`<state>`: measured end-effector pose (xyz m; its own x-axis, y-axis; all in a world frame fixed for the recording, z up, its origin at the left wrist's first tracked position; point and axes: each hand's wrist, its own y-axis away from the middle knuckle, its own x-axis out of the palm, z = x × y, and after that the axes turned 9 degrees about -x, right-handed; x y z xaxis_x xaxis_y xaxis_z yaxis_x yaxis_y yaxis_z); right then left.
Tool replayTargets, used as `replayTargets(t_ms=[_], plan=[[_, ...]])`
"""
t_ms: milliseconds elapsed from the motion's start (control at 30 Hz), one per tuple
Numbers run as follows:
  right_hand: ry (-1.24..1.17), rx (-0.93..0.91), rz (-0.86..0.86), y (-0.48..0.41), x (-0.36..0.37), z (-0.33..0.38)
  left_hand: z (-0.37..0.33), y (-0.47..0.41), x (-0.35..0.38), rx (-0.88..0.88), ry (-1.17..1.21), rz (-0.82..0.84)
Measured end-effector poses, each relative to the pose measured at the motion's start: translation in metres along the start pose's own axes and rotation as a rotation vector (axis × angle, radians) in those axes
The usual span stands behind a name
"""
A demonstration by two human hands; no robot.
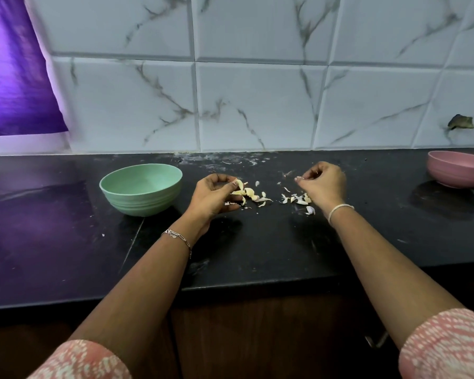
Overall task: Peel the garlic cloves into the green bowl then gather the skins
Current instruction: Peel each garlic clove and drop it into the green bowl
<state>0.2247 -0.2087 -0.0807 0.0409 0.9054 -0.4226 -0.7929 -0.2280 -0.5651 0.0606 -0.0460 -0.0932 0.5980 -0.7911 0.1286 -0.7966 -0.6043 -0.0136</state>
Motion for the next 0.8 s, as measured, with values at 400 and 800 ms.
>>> replayTargets(t_ms=[400, 800], plan=[[0.163, -0.127, 0.042, 0.011, 0.005, -0.002, 0.000, 0.003, 0.000, 0.016, -0.032, -0.002], [0.289, -0.200, 0.179, 0.014, 0.003, 0.000, 0.001, 0.002, 0.000, 0.006, -0.062, -0.012]])
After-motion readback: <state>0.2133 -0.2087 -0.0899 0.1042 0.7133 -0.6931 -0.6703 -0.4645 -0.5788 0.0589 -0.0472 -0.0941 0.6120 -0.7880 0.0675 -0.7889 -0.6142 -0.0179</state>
